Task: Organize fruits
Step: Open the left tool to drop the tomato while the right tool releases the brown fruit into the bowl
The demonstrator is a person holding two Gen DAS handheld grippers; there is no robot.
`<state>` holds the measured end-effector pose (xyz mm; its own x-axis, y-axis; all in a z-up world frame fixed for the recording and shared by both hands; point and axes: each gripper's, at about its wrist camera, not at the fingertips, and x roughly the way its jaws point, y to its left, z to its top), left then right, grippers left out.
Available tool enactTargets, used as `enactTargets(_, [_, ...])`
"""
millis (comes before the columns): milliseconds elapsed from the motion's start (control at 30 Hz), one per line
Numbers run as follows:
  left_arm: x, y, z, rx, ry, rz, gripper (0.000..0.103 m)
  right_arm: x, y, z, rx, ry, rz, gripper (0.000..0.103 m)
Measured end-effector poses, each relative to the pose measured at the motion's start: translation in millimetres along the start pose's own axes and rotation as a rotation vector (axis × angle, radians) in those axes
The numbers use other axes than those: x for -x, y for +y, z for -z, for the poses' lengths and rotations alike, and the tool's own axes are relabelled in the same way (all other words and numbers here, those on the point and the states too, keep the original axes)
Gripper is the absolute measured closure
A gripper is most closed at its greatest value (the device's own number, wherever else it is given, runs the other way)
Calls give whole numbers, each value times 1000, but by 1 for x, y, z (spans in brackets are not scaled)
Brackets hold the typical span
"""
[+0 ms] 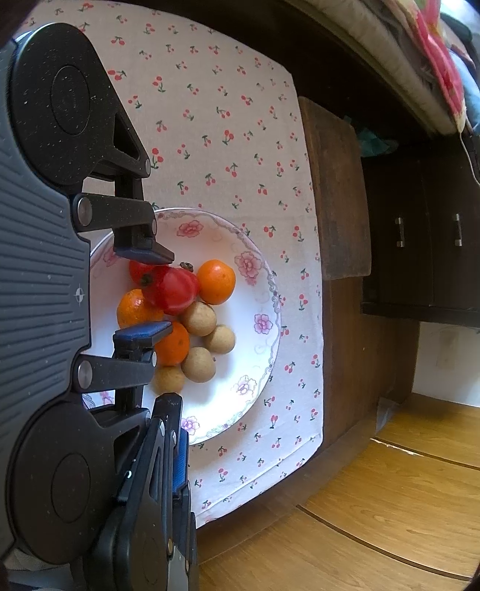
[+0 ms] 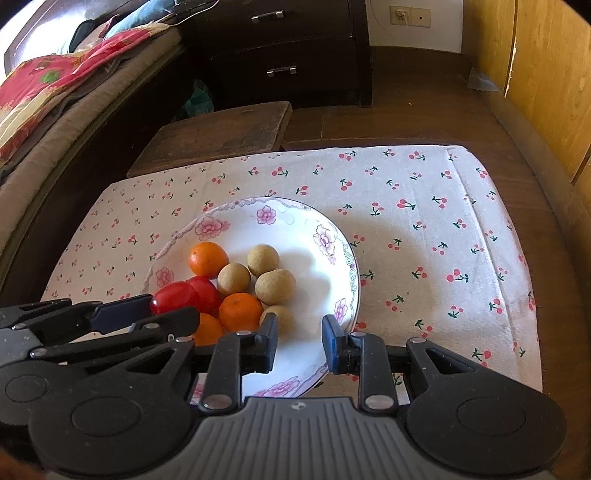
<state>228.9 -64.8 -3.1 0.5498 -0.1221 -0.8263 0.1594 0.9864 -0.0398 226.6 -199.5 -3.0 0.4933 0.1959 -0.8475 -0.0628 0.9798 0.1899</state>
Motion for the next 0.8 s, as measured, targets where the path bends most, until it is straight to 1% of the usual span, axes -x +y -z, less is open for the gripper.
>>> enactTargets(200, [0,1,0,5,1,0,60,1,0,0,2,-1,2,75])
enactTargets(500, [3,-2,-1,11,-4,1,55,7,-3,1,-13,-11,5,75])
enactTargets(667, [7,-3,-1,4,-13,-15,45,13,-6,3,-23,-21,10,74])
enactTargets(800, [11,-3,-1,3,-22,-20,41,18,-7,4,-27,-30,11,74])
